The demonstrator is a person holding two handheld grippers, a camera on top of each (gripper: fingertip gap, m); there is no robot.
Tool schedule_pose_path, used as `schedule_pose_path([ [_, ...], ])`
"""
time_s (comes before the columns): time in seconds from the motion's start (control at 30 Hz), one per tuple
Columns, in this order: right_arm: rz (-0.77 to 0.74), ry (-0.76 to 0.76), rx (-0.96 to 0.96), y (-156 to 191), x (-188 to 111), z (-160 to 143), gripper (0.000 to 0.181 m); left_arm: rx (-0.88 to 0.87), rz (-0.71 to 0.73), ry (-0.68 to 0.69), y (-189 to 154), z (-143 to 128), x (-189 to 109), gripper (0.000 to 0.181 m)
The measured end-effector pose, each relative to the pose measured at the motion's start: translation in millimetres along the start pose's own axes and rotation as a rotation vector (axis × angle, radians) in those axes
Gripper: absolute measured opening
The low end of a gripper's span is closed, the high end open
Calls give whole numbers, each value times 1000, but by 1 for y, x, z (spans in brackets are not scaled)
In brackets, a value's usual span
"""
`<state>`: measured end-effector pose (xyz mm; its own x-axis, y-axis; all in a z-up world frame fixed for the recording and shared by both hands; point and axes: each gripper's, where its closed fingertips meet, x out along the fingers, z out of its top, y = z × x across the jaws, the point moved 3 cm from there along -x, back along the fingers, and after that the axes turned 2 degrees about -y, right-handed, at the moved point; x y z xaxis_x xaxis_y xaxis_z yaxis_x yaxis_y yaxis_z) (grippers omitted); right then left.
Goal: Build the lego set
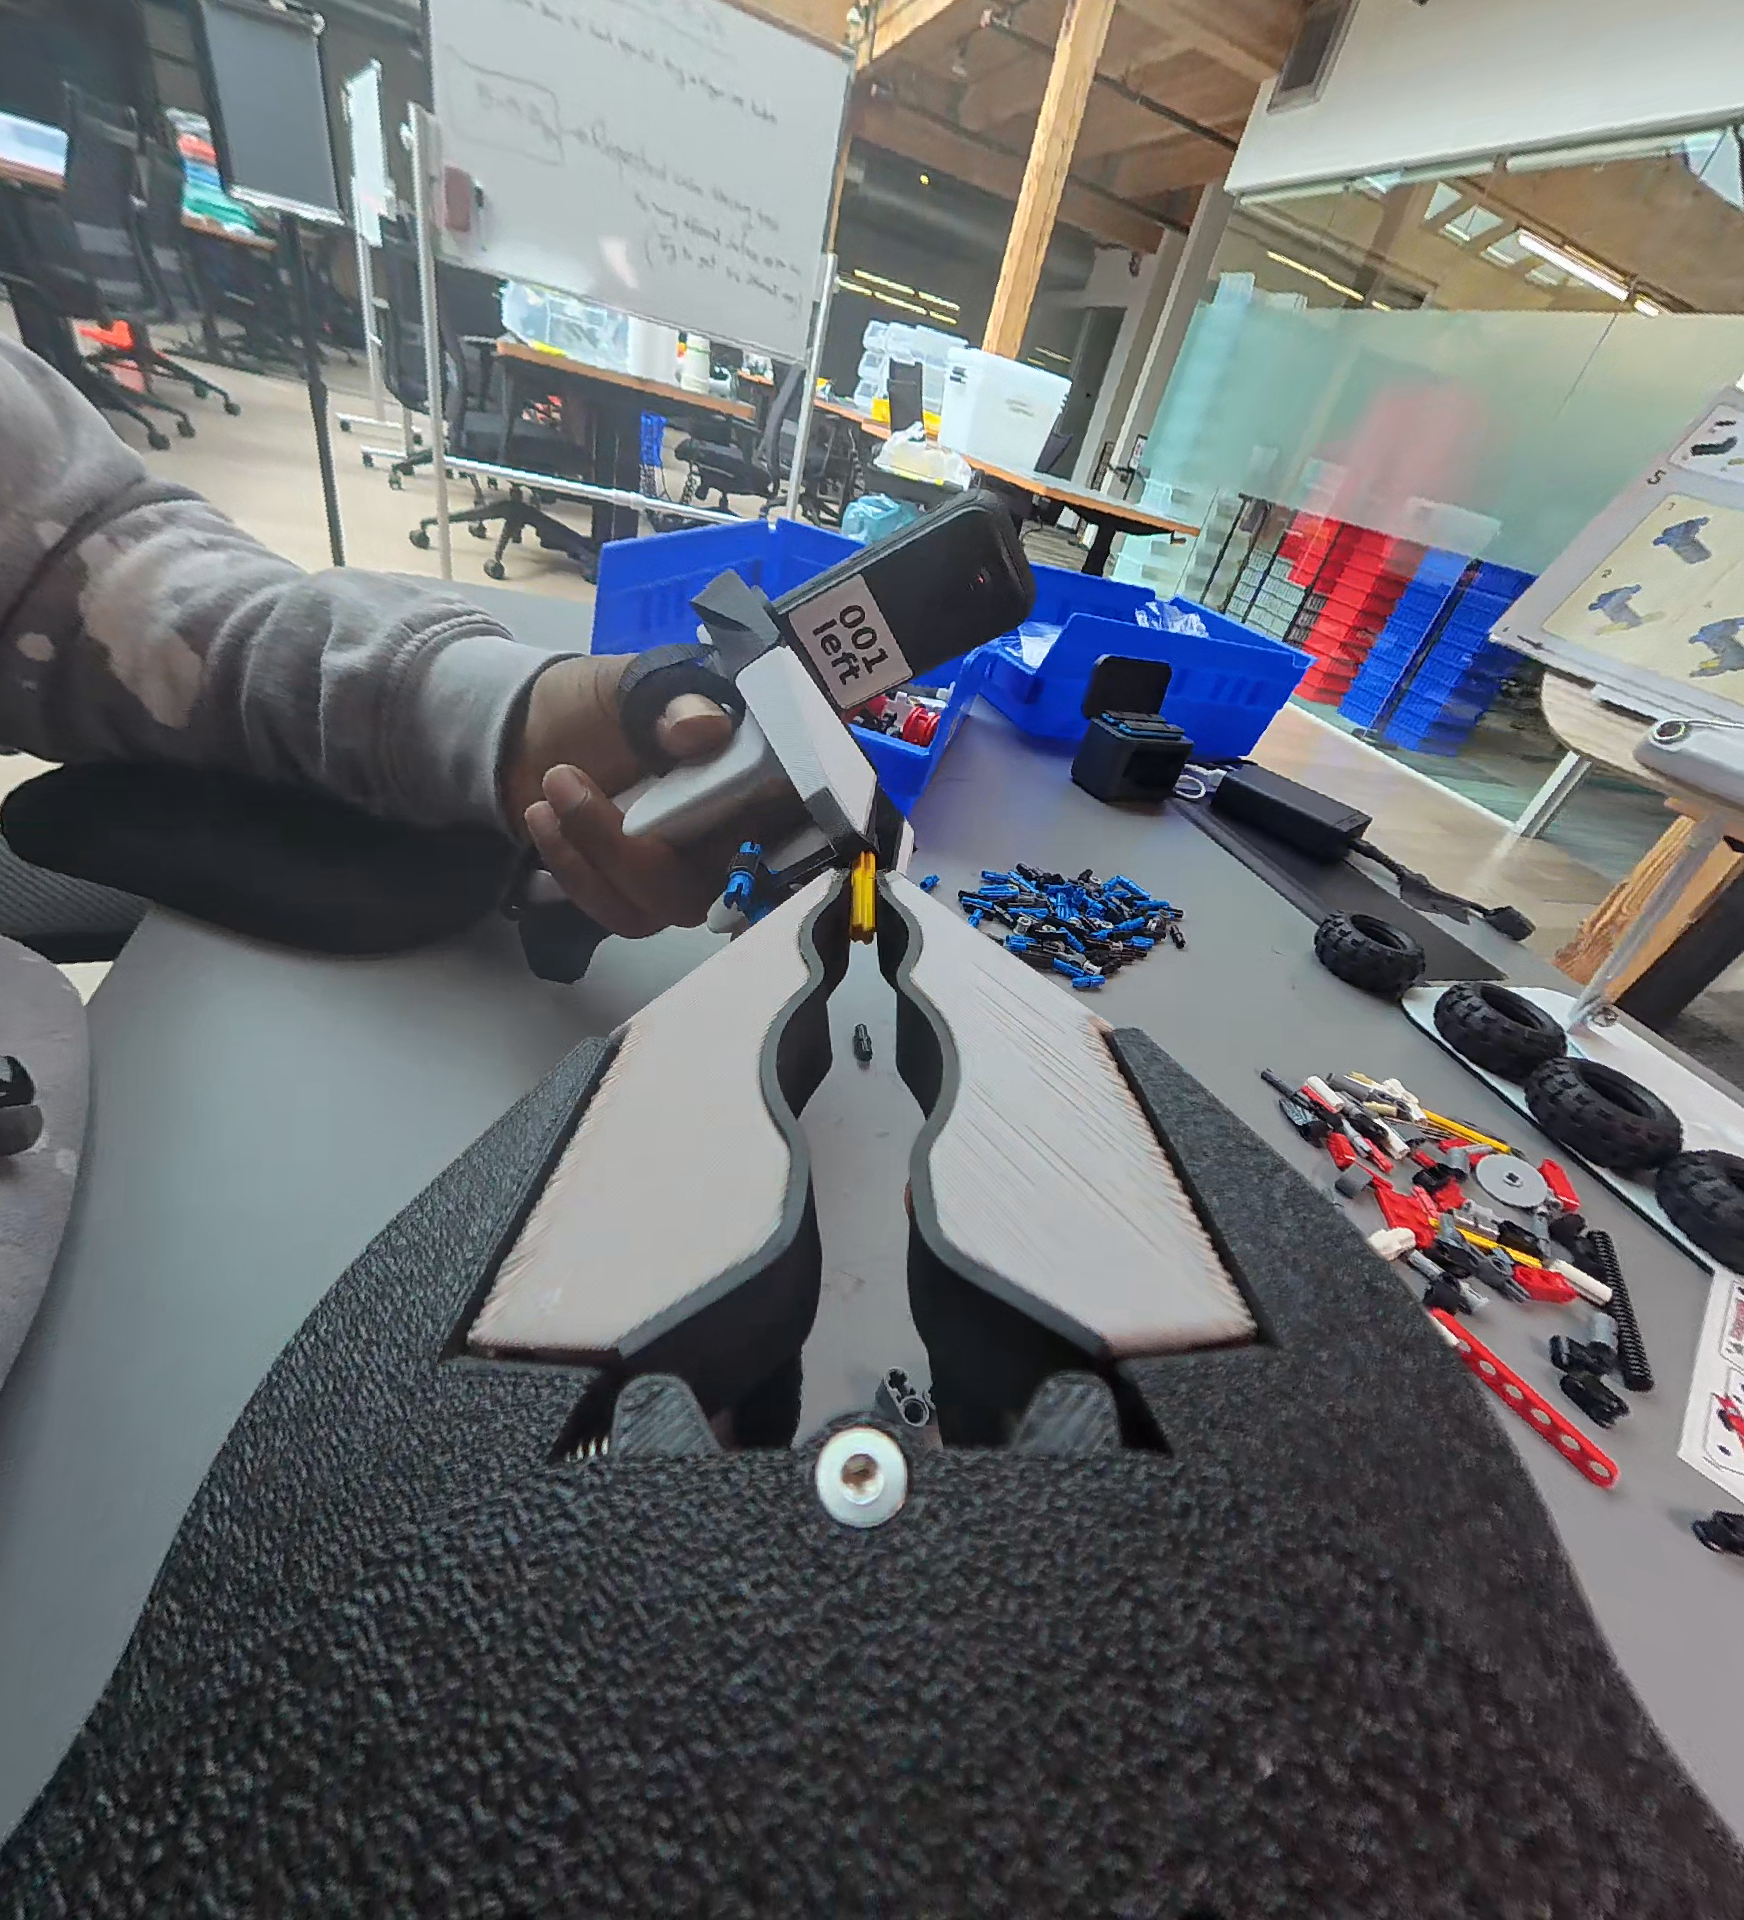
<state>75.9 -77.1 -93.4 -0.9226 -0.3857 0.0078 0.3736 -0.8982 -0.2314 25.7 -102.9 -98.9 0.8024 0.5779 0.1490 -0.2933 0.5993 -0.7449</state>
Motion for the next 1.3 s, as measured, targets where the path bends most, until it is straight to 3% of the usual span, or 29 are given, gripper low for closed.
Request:
schedule_pose_path([
  [1.3, 14, 71, -68, 8, -2, -18, 4, -14, 34, 79, 9, -11, -11, 6],
])
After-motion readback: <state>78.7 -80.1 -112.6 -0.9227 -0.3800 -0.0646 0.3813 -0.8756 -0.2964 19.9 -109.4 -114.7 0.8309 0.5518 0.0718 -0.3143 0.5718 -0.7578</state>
